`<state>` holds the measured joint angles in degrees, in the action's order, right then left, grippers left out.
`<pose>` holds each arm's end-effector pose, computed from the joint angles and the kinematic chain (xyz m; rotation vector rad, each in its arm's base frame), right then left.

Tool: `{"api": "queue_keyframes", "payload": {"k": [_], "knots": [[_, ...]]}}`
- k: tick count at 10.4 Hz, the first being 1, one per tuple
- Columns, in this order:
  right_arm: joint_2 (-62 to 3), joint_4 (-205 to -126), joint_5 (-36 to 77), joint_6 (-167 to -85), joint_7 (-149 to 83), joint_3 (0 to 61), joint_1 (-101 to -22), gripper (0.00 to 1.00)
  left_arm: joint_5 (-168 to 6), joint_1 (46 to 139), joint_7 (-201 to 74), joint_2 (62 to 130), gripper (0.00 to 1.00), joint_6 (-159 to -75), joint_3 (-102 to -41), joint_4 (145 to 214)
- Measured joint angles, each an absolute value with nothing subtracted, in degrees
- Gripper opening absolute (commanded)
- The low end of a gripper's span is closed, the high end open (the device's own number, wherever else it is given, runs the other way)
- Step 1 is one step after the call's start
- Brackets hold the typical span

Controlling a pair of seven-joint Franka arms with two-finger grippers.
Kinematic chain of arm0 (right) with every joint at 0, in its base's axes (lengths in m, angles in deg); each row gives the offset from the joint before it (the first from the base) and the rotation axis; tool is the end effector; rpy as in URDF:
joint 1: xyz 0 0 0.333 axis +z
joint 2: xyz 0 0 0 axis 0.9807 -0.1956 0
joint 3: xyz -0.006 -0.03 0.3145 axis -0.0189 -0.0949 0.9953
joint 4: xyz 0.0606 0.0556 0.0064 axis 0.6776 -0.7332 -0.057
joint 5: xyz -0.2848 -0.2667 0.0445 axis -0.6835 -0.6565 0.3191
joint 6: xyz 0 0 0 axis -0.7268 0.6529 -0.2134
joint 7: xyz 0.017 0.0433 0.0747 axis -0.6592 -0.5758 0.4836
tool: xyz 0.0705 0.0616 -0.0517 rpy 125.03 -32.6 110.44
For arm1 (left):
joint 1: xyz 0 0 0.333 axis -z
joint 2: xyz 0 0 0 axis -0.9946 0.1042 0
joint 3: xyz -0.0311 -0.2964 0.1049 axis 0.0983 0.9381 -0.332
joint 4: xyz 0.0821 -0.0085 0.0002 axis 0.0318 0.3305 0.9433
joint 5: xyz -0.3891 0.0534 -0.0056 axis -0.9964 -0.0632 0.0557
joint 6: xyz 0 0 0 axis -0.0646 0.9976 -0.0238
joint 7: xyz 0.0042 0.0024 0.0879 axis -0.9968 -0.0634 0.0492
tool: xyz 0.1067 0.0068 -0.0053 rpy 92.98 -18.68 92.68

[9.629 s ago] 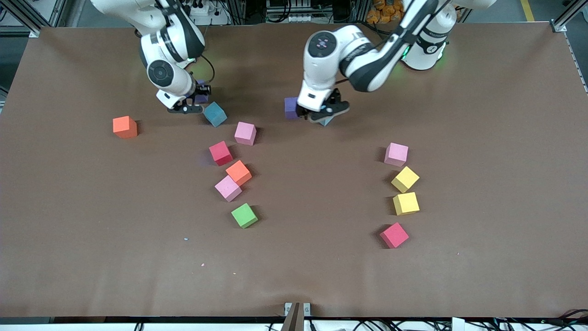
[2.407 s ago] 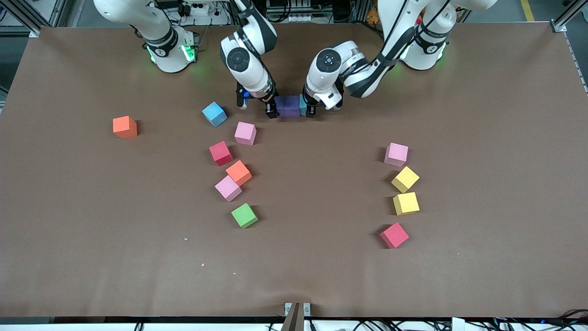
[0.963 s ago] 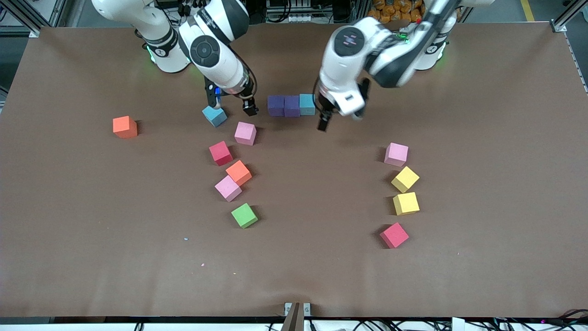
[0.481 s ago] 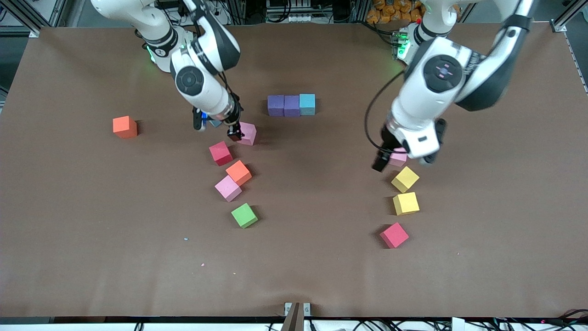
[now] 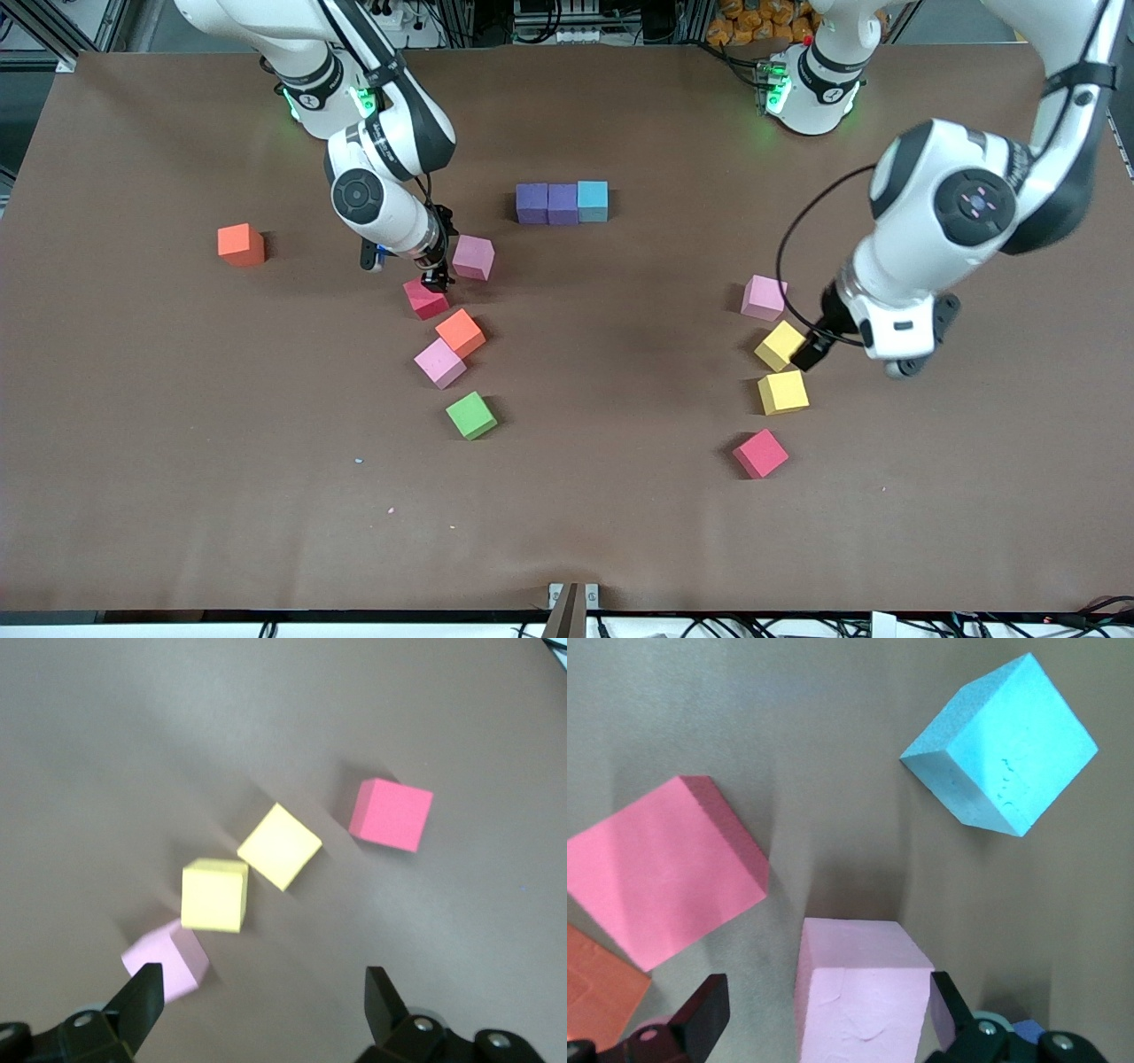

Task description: Arrange 11 blocks into digit 3

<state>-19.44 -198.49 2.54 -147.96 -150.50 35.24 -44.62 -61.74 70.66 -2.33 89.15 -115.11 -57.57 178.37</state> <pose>0.4282 0.2835 0.2320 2.0716 -2.2333 -0.3598 0.6183 -0.1676 0.4238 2.8748 1.2130 0.0258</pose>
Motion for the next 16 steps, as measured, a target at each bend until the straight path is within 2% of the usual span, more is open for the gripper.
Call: {"api": "queue_keyframes", "payload": {"k": [6,9,11,13,14,16], "knots": [[-20.04,-198.72,2.54,-149.23,-160.08,35.88,-40.93,1.00,-58.50,70.41,-16.95,101.00,1.00,-115.11,-60.31,168.55],[-21.55,-198.76,2.54,-151.30,-165.25,35.89,-38.57,1.00,-55.75,70.84,-18.32,105.14,1.00,-114.87,-60.14,167.18],[-22.04,-198.80,2.54,-151.33,-165.68,35.88,-38.23,1.00,-55.74,71.03,-14.99,104.73,1.00,-113.93,-59.25,169.91],[-22.81,-198.92,2.53,-152.28,-165.68,35.73,-38.24,0.98,-55.42,70.82,-14.10,101.93,1.00,-113.76,-57.00,175.80],[-23.07,-199.21,2.28,-153.14,-165.66,35.73,-38.23,0.91,-55.12,70.73,-17.19,99.90,1.00,-113.75,-55.83,179.80],[-23.34,-199.61,-0.04,-154.02,-165.57,35.75,-38.21,0.89,-54.99,70.34,-26.72,96.57,1.00,-113.80,-54.93,186.14]]}}
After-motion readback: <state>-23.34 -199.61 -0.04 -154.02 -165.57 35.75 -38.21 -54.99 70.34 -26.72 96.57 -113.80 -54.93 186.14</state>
